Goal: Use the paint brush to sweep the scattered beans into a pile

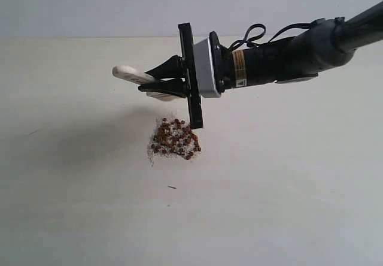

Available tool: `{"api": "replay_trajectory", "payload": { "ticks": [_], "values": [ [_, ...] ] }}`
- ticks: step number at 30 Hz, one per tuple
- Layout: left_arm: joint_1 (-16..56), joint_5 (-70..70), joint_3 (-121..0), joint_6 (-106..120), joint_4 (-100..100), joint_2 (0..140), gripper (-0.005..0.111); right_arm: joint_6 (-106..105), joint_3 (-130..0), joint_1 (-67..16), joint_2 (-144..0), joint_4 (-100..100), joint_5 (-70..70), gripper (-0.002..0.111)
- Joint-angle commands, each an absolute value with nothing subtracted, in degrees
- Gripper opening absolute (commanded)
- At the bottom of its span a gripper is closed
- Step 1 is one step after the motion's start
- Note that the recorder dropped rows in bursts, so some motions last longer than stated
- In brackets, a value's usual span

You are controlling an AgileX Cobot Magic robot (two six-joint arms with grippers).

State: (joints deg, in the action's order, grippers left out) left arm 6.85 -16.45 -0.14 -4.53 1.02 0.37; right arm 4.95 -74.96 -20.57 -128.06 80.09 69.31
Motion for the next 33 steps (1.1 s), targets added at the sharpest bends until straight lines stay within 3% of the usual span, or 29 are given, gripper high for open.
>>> {"api": "replay_trajectory", "payload": {
  "ticks": [1,7,33],
  "values": [
    [6.9,-16.3,0.0,-4.3,1.3,0.0,0.0,9.5,-81.4,-20.3,-131.9,79.7,70.0,0.0],
    [6.9,-16.3,0.0,-4.3,1.3,0.0,0.0,14.6,-86.9,-20.3,-135.6,83.1,70.0,0.0],
    [6.9,-16.3,0.0,-4.3,1.3,0.0,0.0,34.4,-87.1,-20.3,-136.1,90.3,70.0,0.0]
  ]
}}
